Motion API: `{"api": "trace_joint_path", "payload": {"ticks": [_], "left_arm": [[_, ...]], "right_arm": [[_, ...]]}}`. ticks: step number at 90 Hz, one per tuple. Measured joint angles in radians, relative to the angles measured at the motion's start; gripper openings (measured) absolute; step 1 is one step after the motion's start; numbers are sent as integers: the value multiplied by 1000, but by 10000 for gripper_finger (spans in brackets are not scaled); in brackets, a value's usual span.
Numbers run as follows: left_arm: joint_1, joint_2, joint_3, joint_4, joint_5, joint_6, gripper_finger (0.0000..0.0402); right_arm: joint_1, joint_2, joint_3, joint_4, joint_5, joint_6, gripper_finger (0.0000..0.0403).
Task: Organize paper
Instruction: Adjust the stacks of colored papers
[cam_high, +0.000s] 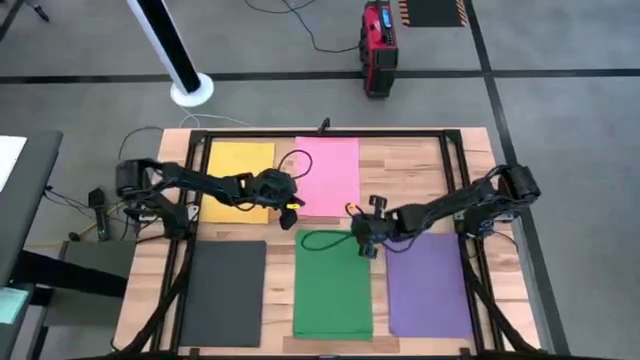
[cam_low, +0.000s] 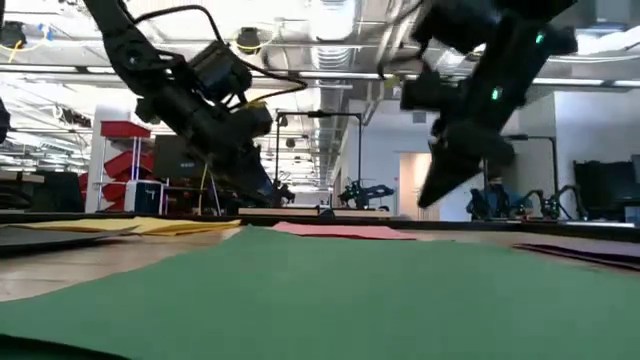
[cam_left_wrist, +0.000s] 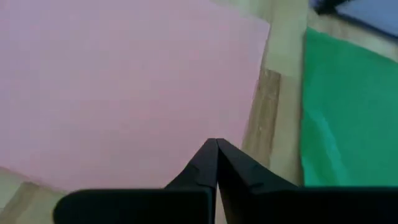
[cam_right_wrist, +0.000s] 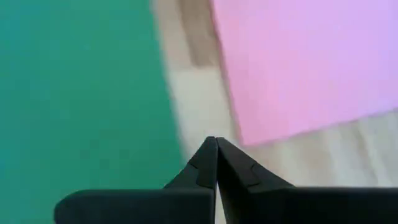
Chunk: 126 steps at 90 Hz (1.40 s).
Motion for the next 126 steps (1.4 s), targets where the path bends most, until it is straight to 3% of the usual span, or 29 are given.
{"api": "trace_joint_path", "payload": {"ticks": [43, 57, 73, 126], "left_arm": [[-3, 21, 3, 0, 14, -6, 0], [-3, 21, 3, -5, 15, -8, 0], [-3, 21, 3, -6, 15, -8, 0], [-2, 4, 2, 29, 15, -5, 0]], "right_arm": [[-2, 147, -19, 81, -45, -21, 0], [35, 122, -22, 72, -35, 13, 0], [51, 88, -24, 63, -116, 27, 0], [49, 87, -24, 67, -72, 7, 0]]}}
